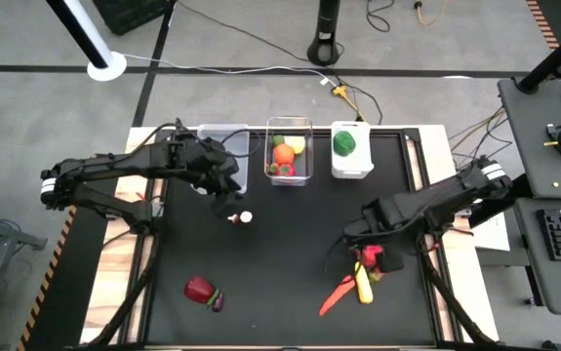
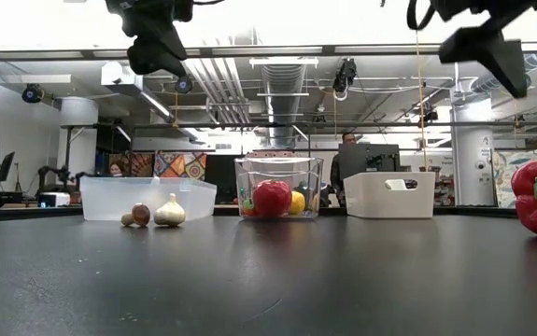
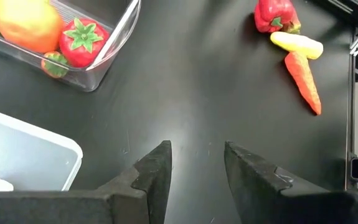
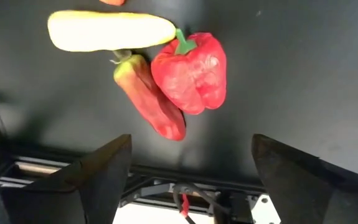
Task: Sort produce into baskets
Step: Put the red right bell pepper into the white bin
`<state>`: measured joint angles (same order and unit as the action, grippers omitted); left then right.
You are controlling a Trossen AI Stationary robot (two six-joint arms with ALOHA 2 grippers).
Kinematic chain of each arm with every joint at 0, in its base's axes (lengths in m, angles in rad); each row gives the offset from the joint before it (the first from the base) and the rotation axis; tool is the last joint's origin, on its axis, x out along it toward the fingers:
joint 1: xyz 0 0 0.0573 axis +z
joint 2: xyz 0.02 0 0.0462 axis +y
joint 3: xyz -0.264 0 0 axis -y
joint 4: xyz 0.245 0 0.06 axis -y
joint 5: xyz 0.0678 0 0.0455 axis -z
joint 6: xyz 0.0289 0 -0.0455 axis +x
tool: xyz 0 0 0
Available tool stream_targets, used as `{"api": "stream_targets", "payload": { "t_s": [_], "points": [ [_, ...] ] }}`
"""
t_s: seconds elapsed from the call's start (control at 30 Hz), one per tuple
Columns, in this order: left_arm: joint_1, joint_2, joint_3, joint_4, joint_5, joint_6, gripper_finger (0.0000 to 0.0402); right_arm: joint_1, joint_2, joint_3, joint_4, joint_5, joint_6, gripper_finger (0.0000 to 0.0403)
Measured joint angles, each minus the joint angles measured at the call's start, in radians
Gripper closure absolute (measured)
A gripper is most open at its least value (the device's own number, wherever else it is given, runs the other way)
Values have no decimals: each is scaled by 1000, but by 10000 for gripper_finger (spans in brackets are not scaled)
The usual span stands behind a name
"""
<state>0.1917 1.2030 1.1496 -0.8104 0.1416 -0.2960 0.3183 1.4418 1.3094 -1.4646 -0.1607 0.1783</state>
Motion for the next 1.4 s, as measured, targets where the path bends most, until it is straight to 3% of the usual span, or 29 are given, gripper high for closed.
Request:
{"api": "stream_targets", "payload": {
  "t_s": [0.53, 0.97, 1.17, 1.4],
  "points": [
    [0, 0, 0, 19, -2, -30, 271, 0, 0, -272, 249, -5, -47, 71],
    [0, 0, 0, 78, -3, -48, 271, -24, 0, -373, 422, -23, -41, 74],
    [0, 0, 0, 80, -3, -54, 271, -55, -1, -396, 450, -31, -92, 92],
    [0, 0, 0, 83, -3, -58, 271, -90, -1, -395, 456, -41, -91, 140]
  ]
}}
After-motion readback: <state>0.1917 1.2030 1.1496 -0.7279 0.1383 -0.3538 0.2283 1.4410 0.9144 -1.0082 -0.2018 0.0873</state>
